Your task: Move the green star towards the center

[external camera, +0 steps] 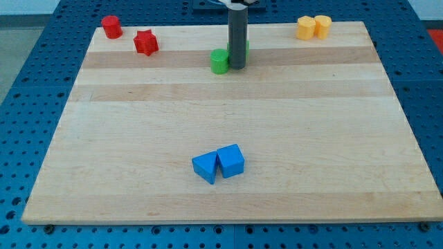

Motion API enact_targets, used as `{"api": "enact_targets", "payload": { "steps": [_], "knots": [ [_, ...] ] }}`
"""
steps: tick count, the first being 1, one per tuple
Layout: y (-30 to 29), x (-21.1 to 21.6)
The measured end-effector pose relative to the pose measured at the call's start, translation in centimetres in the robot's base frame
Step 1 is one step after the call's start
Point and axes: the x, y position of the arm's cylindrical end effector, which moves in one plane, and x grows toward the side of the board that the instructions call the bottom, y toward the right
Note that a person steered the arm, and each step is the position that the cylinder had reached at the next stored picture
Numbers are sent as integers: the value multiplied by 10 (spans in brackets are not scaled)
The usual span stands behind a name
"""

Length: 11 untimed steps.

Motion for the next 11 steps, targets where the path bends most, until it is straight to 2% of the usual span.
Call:
{"api": "enact_targets", "payload": {
  "steps": [3, 4, 5, 6, 7, 8, 9, 10, 11],
  "knots": [
    [-77, -1],
    [-32, 23],
    [59, 39],
    [113, 11],
    [101, -48],
    [46, -67],
    [-13, -71],
    [-37, -49],
    [-21, -19]
  ]
}}
